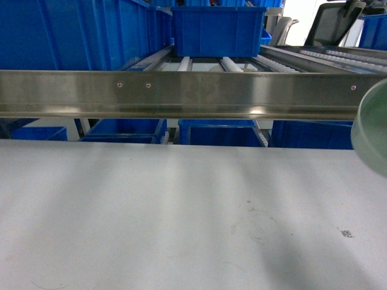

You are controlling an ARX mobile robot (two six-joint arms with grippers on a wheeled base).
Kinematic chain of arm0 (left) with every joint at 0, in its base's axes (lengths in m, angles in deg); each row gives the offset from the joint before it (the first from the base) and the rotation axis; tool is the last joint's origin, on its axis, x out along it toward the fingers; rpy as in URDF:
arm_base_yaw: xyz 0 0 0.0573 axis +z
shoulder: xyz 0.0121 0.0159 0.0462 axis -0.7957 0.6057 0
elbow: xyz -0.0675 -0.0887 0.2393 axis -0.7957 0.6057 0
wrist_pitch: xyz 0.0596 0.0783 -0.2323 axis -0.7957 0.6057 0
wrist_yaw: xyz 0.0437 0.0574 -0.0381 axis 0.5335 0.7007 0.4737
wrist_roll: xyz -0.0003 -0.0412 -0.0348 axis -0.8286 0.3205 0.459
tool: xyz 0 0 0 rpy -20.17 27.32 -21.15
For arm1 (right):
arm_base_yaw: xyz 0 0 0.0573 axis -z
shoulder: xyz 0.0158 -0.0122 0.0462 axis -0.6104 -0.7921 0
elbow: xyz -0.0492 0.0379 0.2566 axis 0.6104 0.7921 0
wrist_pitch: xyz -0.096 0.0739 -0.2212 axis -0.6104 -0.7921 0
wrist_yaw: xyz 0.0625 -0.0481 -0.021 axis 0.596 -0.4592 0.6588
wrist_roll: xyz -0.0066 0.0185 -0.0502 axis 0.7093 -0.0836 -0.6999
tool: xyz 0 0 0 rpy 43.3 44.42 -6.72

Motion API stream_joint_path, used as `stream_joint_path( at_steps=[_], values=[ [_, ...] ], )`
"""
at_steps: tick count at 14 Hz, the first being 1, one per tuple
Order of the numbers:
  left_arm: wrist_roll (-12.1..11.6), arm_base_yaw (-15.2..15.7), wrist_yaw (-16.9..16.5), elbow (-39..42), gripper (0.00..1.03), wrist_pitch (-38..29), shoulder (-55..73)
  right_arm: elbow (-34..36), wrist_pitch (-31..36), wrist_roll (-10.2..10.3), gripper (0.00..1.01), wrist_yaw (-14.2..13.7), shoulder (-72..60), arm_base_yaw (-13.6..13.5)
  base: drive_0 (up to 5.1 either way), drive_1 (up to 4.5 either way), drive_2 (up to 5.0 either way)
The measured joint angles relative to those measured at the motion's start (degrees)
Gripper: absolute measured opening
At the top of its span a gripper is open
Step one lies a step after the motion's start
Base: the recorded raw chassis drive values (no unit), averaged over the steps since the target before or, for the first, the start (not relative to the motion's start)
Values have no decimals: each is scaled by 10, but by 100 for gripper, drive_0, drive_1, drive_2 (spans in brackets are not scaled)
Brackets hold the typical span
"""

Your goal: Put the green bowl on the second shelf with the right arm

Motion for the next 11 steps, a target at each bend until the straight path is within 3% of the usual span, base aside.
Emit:
stream_joint_path(
  at_steps=[6,9,11],
  values=[
    [0,0,0,0,98,0,0,20,-87,22,2,75,285,35,0,0,0],
    [0,0,0,0,98,0,0,21,-88,22,2,76,282,35,0,0,0],
    [0,0,0,0,98,-1,0,21,-88,22,2,75,283,38,-482,259,259]
  ],
)
